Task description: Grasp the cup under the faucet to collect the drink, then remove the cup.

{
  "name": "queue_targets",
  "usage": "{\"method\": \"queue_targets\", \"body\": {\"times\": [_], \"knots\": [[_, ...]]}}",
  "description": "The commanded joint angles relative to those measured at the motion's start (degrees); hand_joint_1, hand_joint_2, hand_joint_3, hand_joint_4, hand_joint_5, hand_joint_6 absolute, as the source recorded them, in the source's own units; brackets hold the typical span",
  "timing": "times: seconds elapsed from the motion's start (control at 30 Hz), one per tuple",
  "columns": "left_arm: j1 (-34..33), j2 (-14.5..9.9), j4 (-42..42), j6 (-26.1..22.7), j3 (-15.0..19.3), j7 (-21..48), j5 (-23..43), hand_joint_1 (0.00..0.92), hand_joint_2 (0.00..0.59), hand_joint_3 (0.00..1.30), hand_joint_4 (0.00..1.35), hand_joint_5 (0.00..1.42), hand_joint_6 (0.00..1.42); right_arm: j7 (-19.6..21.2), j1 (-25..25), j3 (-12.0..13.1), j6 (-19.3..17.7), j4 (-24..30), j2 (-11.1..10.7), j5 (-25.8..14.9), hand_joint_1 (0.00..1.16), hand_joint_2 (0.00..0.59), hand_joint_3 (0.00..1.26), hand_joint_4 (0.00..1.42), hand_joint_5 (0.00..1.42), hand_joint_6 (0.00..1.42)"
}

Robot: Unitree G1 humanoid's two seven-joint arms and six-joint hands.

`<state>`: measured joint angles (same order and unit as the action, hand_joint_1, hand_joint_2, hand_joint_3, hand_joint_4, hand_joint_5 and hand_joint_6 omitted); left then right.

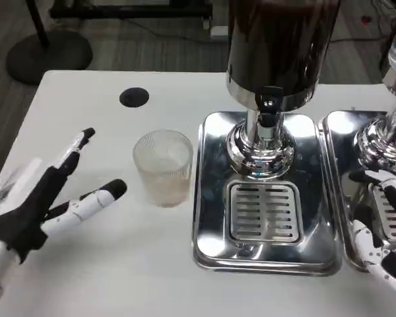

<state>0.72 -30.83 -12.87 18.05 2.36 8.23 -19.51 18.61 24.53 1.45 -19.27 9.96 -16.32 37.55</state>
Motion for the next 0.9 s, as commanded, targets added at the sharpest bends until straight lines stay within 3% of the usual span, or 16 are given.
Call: {"method": "queue_targets", "body": {"times": [0.03, 0.9], "knots": [[-4.5, 0.9, -4.7, 0.0, -2.1, -1.6, -1.4, 0.131, 0.053, 0.00, 0.00, 0.08, 0.21, 0.3, -0.5, -0.3, 0.3, 1.5, 0.5, 0.5, 0.44, 0.507, 0.35, 0.24, 0.19, 0.30], [-24.4, 2.8, -29.6, 6.1, -14.5, -3.5, -6.5, 0.241, 0.057, 0.00, 0.00, 0.11, 0.23, 0.9, 2.6, 0.1, 1.1, 4.4, 2.7, 1.5, 0.44, 0.507, 0.38, 0.26, 0.19, 0.34]]}}
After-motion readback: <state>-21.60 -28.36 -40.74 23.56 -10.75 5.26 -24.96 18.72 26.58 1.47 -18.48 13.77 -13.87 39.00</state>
